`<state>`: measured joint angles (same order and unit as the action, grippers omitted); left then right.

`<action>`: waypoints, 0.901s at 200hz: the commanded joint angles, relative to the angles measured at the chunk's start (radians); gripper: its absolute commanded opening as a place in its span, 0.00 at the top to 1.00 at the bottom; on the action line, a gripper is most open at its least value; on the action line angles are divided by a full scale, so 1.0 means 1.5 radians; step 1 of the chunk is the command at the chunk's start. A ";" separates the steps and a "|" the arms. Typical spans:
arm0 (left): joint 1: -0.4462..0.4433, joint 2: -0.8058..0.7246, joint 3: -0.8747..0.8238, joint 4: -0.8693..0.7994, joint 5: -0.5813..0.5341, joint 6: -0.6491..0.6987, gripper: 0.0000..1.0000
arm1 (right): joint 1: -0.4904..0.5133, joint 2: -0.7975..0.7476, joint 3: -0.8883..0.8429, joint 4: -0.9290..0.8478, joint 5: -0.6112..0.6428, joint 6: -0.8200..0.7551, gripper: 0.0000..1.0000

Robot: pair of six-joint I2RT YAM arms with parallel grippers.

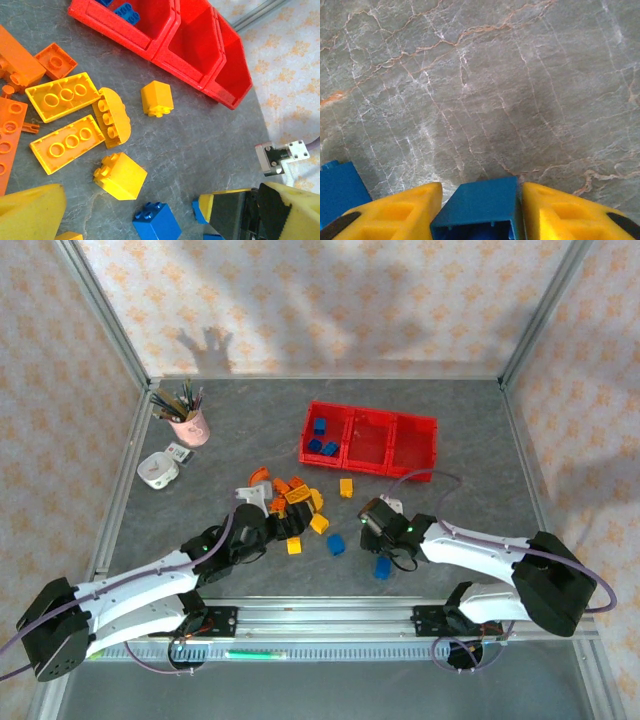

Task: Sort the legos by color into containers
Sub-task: Pick up the lego from the bottom-center of the table, then place the lego in the container.

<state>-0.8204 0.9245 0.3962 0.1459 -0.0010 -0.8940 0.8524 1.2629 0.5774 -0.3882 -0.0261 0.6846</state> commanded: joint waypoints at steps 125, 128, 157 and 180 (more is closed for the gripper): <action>0.045 -0.028 0.057 -0.020 -0.022 0.053 0.01 | -0.015 0.059 0.224 -0.036 0.089 -0.119 0.68; 0.051 -0.027 0.060 -0.020 -0.017 0.055 0.01 | -0.019 0.069 0.236 -0.035 0.089 -0.128 0.68; 0.100 -0.011 0.093 -0.033 0.012 0.082 0.01 | -0.062 0.169 0.363 -0.017 0.076 -0.181 0.69; 0.136 0.008 0.112 -0.036 0.035 0.101 0.01 | -0.090 0.250 0.449 0.019 0.067 -0.211 0.68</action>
<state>-0.6594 0.9100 0.5194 0.1169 0.0029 -0.8017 0.7559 1.5356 1.1385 -0.4030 0.0532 0.4534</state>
